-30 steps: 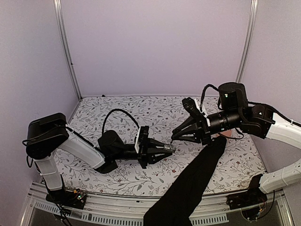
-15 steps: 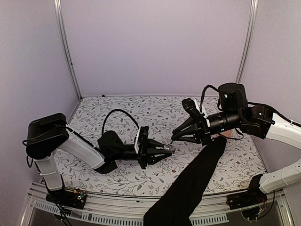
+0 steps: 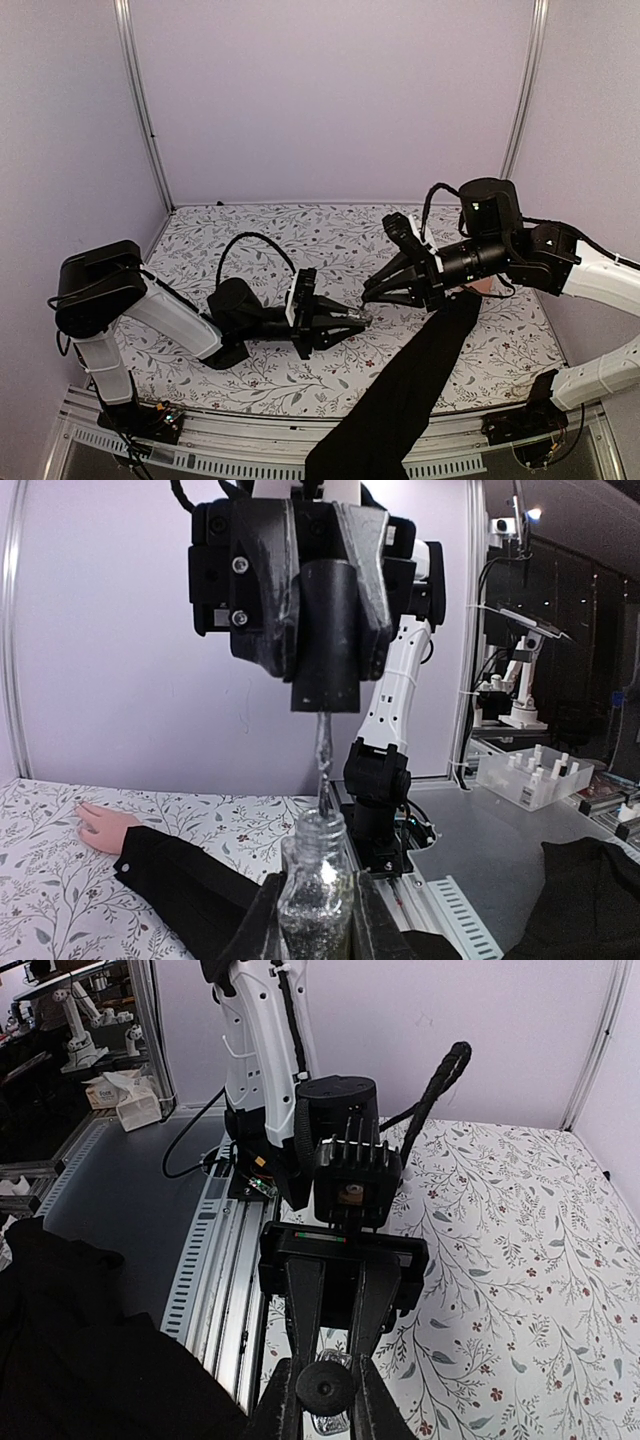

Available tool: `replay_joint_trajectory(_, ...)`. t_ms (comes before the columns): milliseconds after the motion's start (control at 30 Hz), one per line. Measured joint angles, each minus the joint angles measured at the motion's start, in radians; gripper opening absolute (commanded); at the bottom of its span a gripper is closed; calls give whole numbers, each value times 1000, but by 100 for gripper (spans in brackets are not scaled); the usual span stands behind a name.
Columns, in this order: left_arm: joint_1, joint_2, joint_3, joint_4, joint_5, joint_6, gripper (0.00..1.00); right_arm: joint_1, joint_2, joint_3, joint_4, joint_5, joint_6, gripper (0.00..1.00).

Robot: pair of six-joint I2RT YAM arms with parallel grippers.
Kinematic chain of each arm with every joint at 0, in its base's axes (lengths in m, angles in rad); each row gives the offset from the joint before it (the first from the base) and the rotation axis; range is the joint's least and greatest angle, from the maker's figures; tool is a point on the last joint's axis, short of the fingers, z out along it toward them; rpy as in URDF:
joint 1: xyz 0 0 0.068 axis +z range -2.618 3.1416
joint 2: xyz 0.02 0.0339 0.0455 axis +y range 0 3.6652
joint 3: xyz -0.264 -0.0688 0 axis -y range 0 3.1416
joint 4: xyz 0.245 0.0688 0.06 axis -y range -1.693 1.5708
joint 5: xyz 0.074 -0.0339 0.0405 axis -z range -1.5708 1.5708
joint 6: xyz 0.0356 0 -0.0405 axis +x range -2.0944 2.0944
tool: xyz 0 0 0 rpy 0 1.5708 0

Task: Paint the nails
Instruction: Close the nail polish bottle.

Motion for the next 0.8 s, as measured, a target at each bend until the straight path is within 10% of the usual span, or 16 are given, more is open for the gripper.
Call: replay_joint_trajectory(800, 11, 11, -26, 1, 0, -23, 0, 9, 21, 0, -10, 37, -7, 0)
